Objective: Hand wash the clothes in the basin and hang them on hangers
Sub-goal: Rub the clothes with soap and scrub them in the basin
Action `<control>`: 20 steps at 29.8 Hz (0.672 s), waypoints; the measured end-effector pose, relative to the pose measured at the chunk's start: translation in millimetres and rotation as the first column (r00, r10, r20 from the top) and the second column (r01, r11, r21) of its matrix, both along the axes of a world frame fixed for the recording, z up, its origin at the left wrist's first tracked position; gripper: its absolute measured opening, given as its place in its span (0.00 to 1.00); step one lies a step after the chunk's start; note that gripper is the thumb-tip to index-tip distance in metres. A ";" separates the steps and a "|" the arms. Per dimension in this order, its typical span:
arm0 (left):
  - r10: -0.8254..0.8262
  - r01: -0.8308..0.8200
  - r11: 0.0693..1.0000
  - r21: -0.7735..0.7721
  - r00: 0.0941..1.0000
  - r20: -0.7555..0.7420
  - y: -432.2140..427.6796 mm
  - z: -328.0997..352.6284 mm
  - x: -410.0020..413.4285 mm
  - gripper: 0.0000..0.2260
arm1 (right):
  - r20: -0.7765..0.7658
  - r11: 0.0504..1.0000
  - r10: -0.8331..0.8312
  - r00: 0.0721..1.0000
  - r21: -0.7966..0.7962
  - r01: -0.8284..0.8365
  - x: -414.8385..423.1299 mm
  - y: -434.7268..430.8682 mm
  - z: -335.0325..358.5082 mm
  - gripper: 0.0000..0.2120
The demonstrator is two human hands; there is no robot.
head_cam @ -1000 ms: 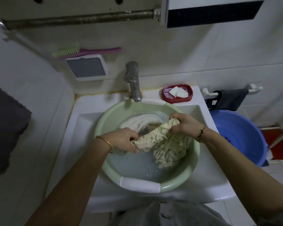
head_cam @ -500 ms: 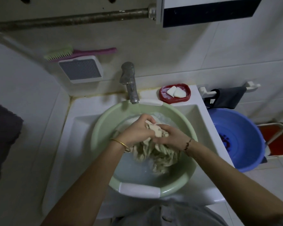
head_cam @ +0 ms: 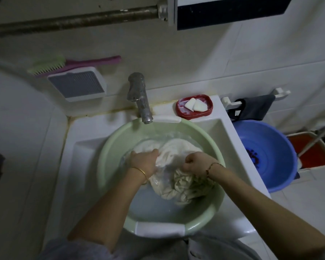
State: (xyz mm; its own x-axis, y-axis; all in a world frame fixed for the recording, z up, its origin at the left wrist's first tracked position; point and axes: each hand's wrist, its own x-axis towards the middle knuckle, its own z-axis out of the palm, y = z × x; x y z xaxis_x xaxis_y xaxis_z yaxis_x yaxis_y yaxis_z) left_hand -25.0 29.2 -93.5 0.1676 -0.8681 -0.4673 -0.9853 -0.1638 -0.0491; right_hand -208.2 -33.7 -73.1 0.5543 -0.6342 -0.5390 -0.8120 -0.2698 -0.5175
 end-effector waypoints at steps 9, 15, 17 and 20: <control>0.053 -0.040 0.965 0.258 0.998 -0.044 7.7 22.5 2.4 0.29 | -0.174 0.981 -0.023 0.985 -0.196 -0.012 34.7 -20.8 -32.5 0.51; 0.054 -0.049 0.997 0.065 0.996 -0.077 15.7 -2.3 2.0 0.36 | -0.252 0.992 0.099 0.963 -0.051 -0.115 49.8 -18.2 -54.0 0.29; 0.054 -0.046 0.981 0.191 0.998 -0.039 24.0 -15.0 0.6 0.38 | -0.296 0.984 0.100 0.950 -0.115 -0.139 49.9 -13.6 -54.9 0.22; 0.025 -0.021 0.945 0.327 1.000 -0.008 28.7 -24.5 -7.3 0.37 | -0.199 0.980 -0.020 0.980 -0.200 -0.021 47.3 -11.2 -55.7 0.19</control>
